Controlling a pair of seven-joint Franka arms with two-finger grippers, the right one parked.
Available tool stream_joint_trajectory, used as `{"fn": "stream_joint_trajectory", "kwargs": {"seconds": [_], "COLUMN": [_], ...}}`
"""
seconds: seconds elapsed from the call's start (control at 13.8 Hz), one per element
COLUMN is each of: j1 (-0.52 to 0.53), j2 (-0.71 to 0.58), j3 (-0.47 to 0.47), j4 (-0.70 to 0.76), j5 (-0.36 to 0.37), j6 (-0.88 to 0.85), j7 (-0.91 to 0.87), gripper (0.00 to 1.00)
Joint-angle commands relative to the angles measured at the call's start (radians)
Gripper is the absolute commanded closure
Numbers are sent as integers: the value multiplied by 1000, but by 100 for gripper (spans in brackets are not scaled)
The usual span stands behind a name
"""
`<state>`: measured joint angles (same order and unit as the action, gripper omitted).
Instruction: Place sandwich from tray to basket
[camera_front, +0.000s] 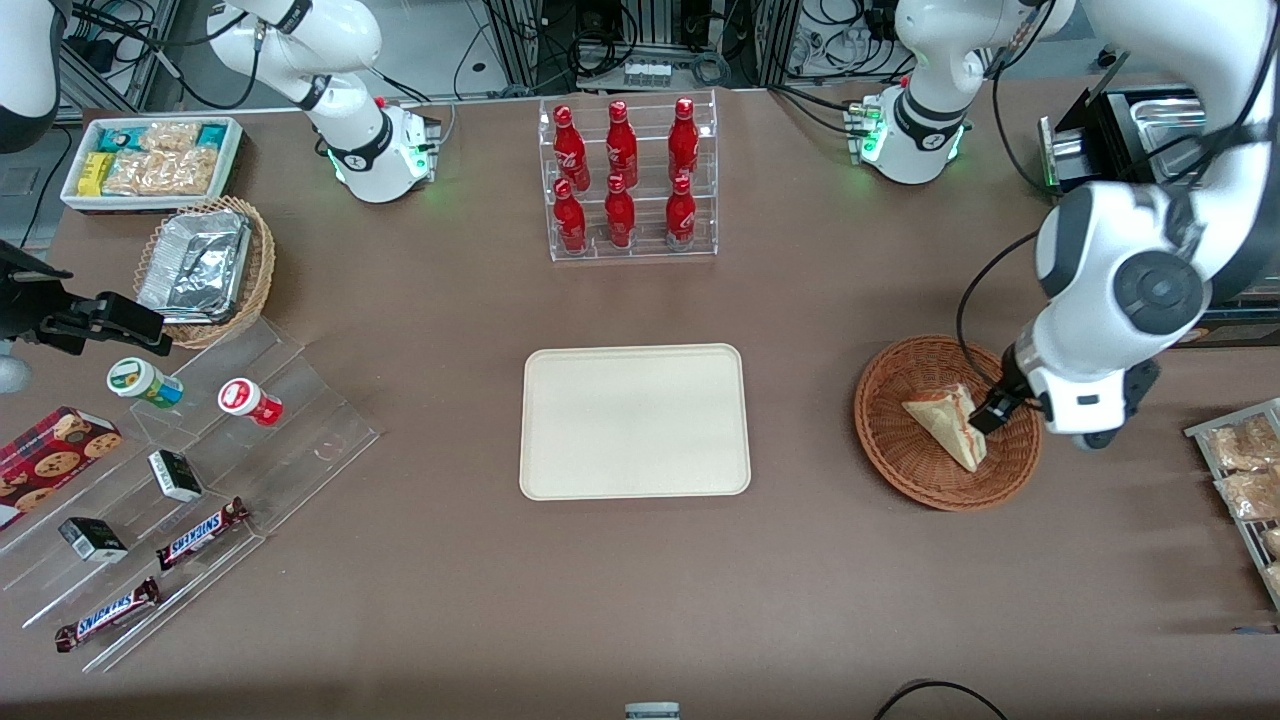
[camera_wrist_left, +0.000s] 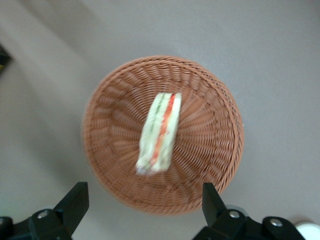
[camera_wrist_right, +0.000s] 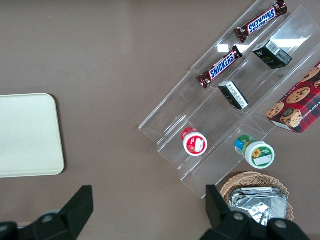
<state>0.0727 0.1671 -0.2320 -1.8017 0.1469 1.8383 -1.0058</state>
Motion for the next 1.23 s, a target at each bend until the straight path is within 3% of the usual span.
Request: {"fn": "stream_joint_trajectory", "kwargs": {"seconds": [0.0, 0.29, 0.43, 0.58, 0.8, 1.01, 1.16], "j1": [2, 19, 56, 97, 146, 150, 74], "j2": [-38, -58, -67, -113, -142, -176, -187], "j3": [-4, 8, 8, 10, 10, 35, 124], "j4": [129, 359, 416, 413, 412, 401, 401], "j5": [-1, -15, -61, -133, -138, -138, -153], "j6": [-221, -523, -594, -603, -663, -672, -674], "j7": [126, 396, 533, 727, 971, 1044, 1040], "gripper": [0, 0, 0, 0, 0, 0, 0]}}
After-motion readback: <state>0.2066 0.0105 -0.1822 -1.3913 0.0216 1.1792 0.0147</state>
